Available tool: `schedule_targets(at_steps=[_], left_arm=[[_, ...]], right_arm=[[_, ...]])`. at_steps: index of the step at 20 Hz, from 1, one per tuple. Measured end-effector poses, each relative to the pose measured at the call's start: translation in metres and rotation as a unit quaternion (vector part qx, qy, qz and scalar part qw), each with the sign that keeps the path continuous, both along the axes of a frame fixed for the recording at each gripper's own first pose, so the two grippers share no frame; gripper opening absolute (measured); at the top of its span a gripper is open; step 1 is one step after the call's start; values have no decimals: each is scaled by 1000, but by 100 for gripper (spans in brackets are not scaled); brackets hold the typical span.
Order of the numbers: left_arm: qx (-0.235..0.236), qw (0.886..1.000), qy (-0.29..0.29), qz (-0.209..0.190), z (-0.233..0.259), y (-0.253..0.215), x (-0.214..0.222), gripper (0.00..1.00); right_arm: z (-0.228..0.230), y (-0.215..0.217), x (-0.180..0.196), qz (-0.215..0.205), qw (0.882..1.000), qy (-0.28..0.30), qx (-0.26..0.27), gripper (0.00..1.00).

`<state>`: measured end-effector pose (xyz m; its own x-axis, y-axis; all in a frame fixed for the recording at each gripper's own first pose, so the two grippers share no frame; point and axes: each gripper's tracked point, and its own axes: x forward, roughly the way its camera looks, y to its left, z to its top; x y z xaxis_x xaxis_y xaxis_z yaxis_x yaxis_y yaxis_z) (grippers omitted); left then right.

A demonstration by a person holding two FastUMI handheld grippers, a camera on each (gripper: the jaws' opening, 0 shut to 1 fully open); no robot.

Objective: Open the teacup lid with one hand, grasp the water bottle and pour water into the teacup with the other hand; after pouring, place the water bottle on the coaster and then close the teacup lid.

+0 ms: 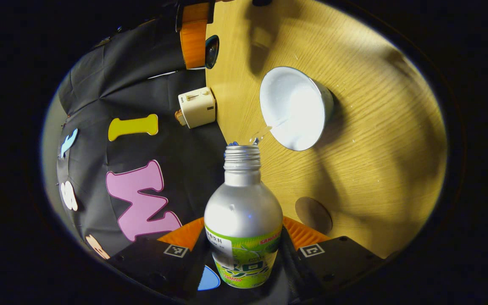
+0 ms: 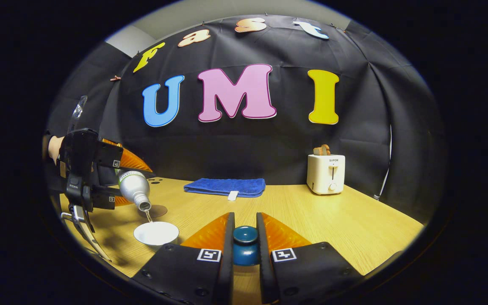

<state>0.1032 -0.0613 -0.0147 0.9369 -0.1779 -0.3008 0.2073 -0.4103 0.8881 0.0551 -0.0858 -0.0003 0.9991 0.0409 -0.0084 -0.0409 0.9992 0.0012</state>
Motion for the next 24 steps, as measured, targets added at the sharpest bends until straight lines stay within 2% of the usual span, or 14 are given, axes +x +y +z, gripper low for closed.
schedule_targets(at_steps=[12,24], left_arm=[[69,997,-15,-12,10,0,4,81],[131,990,-37,-38,26,-9,3,81]], right_arm=[[0,0,0,0,1000,0,0,29],[0,-1,0,1,1000,0,0,29]])
